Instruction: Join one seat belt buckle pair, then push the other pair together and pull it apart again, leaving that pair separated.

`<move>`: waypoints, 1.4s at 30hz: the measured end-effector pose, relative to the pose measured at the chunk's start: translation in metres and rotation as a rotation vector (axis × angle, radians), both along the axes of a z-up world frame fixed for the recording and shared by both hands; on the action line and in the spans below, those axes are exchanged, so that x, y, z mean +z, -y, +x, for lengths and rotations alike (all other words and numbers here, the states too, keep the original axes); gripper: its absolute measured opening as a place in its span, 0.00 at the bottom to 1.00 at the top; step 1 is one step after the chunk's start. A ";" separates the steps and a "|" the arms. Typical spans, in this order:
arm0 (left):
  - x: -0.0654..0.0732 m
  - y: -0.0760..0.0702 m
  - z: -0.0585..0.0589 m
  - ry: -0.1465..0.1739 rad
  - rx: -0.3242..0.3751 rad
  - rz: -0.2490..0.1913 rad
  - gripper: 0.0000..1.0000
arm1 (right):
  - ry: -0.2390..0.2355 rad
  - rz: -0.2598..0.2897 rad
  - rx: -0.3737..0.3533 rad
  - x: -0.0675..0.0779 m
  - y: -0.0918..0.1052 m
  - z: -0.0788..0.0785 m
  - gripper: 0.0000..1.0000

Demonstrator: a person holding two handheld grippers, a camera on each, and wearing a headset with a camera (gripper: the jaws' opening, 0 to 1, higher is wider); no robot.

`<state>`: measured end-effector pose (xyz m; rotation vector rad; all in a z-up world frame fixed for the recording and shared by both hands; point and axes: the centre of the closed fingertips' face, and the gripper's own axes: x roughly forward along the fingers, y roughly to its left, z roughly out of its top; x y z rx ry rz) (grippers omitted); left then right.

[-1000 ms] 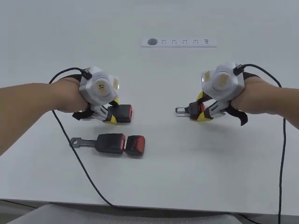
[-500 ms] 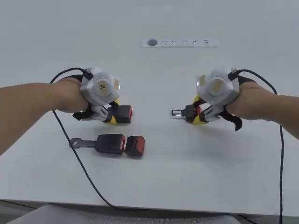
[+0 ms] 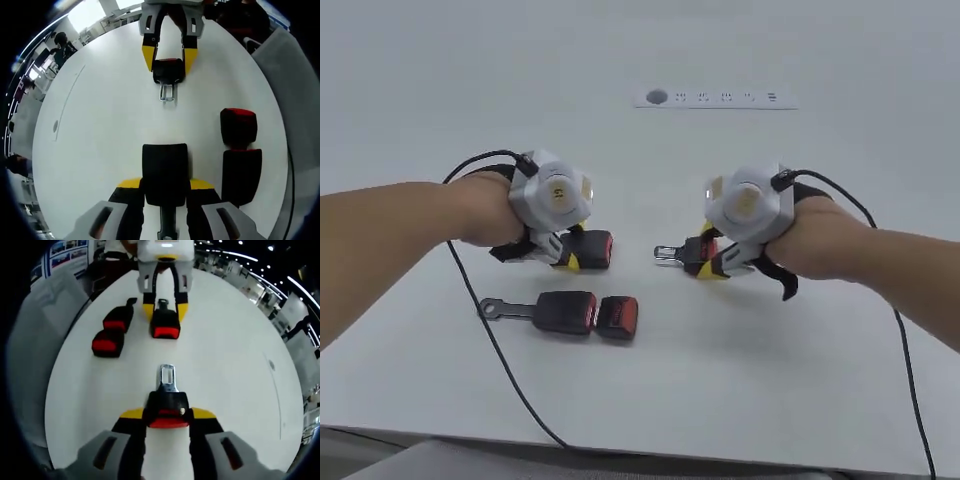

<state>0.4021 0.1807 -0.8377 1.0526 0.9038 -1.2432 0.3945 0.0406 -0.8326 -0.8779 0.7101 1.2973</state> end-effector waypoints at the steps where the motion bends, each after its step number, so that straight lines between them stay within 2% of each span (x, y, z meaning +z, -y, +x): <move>1: 0.000 0.000 0.000 0.001 0.001 0.001 0.33 | 0.000 0.011 0.005 0.000 -0.005 0.002 0.32; 8: 0.000 -0.001 0.000 0.006 0.008 0.003 0.33 | -0.002 0.049 -0.006 -0.003 -0.033 0.005 0.32; 17: -0.002 -0.001 0.002 -0.001 0.004 0.012 0.33 | 0.000 0.014 0.026 -0.006 -0.048 0.009 0.32; 26: -0.006 -0.003 0.005 0.000 0.001 0.022 0.33 | 0.019 0.018 0.012 -0.005 -0.055 0.010 0.32; 28: -0.006 -0.003 0.005 -0.001 -0.001 0.025 0.33 | 0.010 0.045 0.019 -0.002 -0.058 0.007 0.32; 29: -0.007 -0.003 0.005 -0.003 -0.008 0.030 0.33 | 0.007 0.042 0.024 -0.003 -0.059 0.005 0.32; 30: -0.007 -0.002 0.005 0.000 -0.019 0.033 0.33 | 0.026 0.036 0.034 -0.004 -0.060 0.006 0.32; 35: -0.007 -0.002 0.005 -0.008 -0.026 0.051 0.32 | 0.026 0.070 0.023 -0.003 -0.070 0.005 0.31; 36: -0.007 -0.002 0.005 -0.008 -0.028 0.053 0.32 | 0.028 0.062 0.020 -0.003 -0.069 0.006 0.31; 39: -0.005 -0.001 0.003 -0.004 -0.025 0.043 0.32 | 0.019 0.081 0.012 -0.003 -0.068 0.006 0.31; 42: -0.005 -0.002 0.004 -0.008 -0.010 0.013 0.31 | 0.020 0.102 0.020 -0.003 -0.070 0.007 0.30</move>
